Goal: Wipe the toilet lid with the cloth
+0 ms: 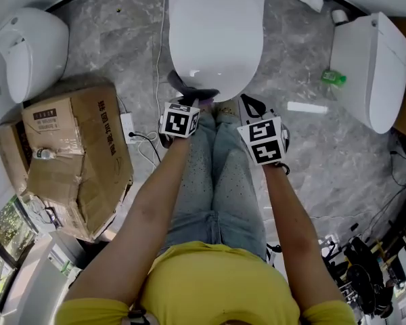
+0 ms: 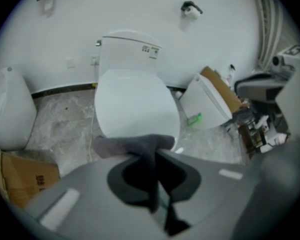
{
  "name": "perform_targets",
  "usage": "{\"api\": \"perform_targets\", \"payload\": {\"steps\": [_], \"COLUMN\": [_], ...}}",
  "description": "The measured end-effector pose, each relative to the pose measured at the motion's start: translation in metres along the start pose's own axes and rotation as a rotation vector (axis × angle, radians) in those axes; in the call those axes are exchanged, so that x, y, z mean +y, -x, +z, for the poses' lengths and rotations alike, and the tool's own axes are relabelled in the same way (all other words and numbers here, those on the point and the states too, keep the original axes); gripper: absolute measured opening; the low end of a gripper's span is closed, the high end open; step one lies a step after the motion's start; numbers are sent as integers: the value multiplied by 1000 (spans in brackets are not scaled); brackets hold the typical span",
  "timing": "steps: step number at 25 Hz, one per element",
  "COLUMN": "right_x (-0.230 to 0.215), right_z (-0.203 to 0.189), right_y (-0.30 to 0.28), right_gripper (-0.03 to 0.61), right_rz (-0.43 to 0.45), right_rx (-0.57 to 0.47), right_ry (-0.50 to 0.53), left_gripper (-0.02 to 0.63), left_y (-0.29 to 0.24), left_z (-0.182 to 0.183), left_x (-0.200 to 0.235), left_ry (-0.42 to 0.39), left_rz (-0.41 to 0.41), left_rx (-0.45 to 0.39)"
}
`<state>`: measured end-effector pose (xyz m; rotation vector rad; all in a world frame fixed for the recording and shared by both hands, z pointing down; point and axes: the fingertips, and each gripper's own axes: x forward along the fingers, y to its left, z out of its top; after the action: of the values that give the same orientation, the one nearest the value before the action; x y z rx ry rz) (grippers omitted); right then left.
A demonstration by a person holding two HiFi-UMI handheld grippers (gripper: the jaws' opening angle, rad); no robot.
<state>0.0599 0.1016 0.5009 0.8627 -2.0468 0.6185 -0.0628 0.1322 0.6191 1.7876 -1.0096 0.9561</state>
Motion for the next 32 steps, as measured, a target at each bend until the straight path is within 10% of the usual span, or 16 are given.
{"api": "perform_targets", "payload": {"steps": [32], "right_x": [-20], "right_z": [199], "right_y": [172], "right_gripper": [15], "right_rz": [-145], "right_rx": [-443], "right_ry": [57], "left_gripper": [17], "left_y": [258], "left_z": [247], "left_x": [-110], "left_ry": [-137], "left_rz": [-2], "left_rx": [-745]}}
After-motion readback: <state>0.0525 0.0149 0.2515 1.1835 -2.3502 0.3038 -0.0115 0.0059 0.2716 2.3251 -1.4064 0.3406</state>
